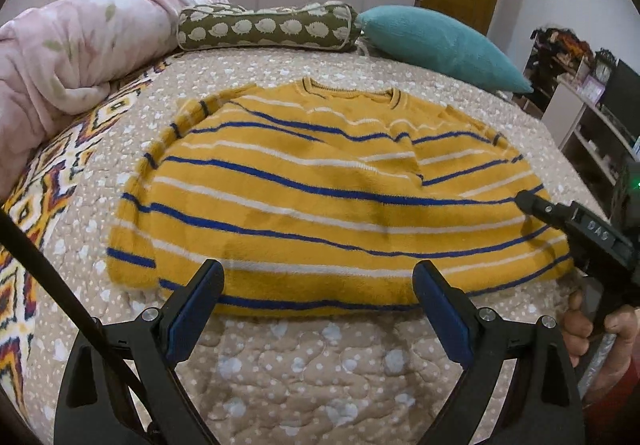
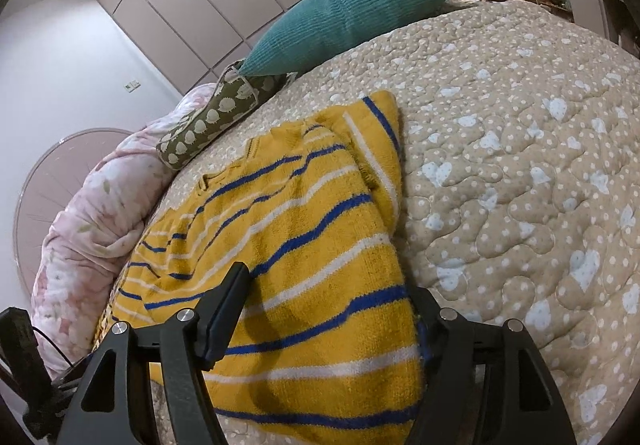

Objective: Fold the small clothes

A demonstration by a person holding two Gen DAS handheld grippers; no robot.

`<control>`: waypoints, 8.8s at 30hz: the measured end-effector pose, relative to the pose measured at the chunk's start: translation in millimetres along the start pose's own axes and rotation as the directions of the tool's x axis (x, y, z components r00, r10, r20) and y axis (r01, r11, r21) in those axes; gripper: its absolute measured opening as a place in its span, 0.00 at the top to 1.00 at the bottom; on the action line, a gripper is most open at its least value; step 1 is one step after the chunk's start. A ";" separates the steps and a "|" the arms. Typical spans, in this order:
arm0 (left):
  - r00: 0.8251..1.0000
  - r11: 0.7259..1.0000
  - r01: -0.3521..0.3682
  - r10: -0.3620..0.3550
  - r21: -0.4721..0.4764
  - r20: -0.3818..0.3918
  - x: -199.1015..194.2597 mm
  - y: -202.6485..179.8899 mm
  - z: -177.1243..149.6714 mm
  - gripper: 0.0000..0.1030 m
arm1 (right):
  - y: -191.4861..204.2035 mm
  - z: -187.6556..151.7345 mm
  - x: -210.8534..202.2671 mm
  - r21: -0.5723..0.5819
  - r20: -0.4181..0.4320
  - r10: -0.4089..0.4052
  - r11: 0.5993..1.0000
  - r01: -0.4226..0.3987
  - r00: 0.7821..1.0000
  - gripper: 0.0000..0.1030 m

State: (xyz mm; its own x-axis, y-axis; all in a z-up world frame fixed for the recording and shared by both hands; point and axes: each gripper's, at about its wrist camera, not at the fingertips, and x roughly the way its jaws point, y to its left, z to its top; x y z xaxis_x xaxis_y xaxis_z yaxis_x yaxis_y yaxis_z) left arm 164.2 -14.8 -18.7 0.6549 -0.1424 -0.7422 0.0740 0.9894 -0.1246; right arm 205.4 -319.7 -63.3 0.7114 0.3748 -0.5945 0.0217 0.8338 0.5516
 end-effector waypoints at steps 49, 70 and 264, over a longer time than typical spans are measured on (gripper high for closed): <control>1.000 1.000 -0.018 0.018 -0.016 -0.006 -14.6 11.1 -4.2 0.08 | 0.4 -3.5 -6.6 0.015 0.010 0.014 1.000 -0.014 1.000 0.29; 0.999 0.999 -0.039 0.038 -0.025 -0.025 -11.8 17.7 -6.7 0.08 | -0.5 -3.1 -6.1 0.015 0.009 0.013 1.000 -0.013 1.000 0.29; 0.968 0.892 0.241 -0.251 -0.382 0.024 39.7 143.9 42.7 0.63 | 146.9 2.9 124.5 0.049 -0.315 0.358 0.931 -0.362 0.879 0.64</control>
State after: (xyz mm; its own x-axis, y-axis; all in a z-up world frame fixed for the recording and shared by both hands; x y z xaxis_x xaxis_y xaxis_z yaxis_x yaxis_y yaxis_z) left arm 233.0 123.0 -38.0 0.6331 -0.3854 -0.6713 -0.0635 0.8384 -0.5413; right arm 299.1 -151.7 -54.5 0.4113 0.7559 -0.5093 -0.2027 0.6206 0.7575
